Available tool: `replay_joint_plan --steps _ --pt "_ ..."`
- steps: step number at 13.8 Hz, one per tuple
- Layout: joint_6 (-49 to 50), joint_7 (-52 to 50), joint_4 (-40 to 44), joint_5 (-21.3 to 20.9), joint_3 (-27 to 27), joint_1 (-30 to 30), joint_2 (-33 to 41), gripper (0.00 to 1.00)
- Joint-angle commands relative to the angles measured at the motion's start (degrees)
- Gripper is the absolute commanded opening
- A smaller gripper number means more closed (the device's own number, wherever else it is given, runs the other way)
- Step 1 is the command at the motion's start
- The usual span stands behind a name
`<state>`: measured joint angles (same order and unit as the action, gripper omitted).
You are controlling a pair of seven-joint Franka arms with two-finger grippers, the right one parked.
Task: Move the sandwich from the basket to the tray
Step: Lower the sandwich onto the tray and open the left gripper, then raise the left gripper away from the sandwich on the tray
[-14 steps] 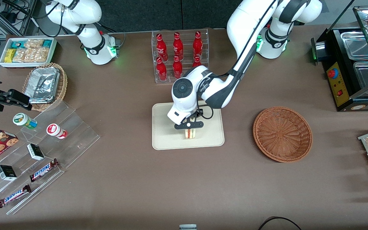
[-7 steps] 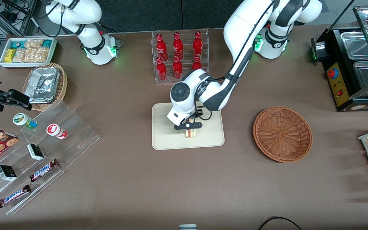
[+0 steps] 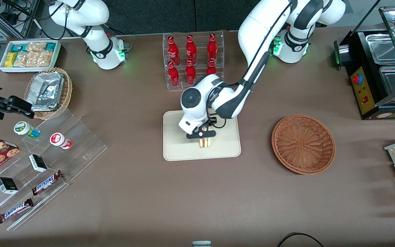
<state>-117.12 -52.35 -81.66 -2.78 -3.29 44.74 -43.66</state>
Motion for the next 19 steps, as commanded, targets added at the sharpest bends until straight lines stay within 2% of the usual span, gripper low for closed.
replay_joint_plan --steps 1,4,13,19 --pt "0.93 -1.01 2.12 -0.91 1.01 1.40 -1.25 0.99" --pt "0.93 -1.18 2.03 -2.75 0.92 1.40 -1.25 1.00" --pt "1.89 -0.65 4.39 -2.50 1.01 0.88 -0.11 1.00" --pt "4.97 3.37 4.05 -3.11 1.45 -0.79 4.54 1.00"
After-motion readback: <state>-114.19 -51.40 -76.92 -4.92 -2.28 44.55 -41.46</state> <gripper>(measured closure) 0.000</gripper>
